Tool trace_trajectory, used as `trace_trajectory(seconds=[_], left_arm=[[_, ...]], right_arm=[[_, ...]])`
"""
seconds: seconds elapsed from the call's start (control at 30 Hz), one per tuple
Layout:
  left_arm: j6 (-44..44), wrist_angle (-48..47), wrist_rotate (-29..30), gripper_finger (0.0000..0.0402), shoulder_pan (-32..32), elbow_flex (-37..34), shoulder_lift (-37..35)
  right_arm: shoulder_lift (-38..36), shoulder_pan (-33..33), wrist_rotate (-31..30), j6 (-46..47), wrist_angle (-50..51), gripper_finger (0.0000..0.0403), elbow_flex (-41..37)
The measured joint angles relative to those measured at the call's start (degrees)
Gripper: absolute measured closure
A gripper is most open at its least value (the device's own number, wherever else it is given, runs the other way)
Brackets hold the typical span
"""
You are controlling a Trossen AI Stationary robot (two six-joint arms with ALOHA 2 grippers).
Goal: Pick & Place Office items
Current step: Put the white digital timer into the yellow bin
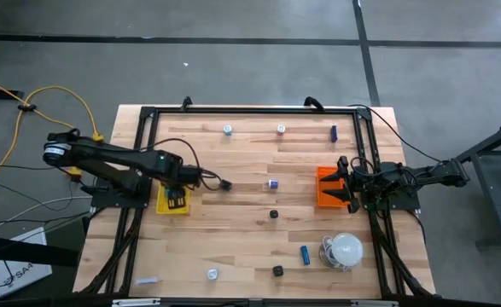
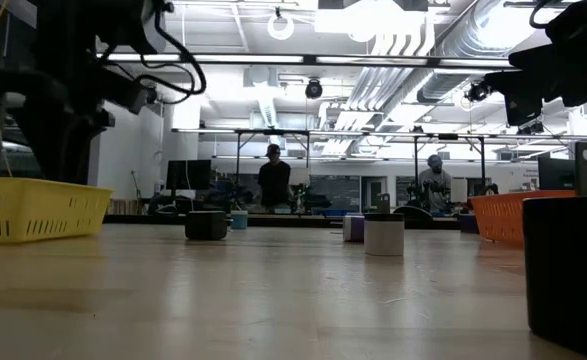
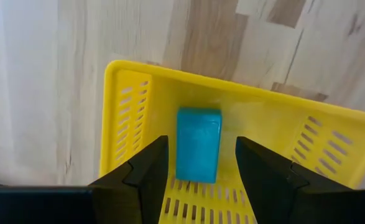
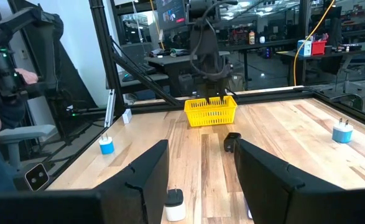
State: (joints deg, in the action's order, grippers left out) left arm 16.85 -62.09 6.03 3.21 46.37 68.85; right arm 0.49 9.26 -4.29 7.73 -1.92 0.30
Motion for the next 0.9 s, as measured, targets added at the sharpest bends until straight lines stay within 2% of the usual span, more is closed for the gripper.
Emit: trace_trajectory(seconds=[0.27,0.57,0.7,0.9], left_arm=[[0.12,-0.63,-0.31,0.0224,4.13,0.00,-4.90],[6.07,-0.65,-0.11,0.0231,14.72,0.60,-12.60],[8.99,-0.60,0.81,0.0232,21.11,2.10,-12.44],[12.08,-0.26,2.47,0.0232,28.52,5.00,-8.38]], right_arm=[[0.00,0.00,0.00,0.02,-0.01,0.0233,-0.01],[-0.01,0.00,0.00,0.00,0.00,0.0233,-0.01],[-0.02,0.00,0.00,0.01,0.00,0.0233,-0.01],[0.00,0.00,0.00,0.00,0.00,0.0233,0.00]])
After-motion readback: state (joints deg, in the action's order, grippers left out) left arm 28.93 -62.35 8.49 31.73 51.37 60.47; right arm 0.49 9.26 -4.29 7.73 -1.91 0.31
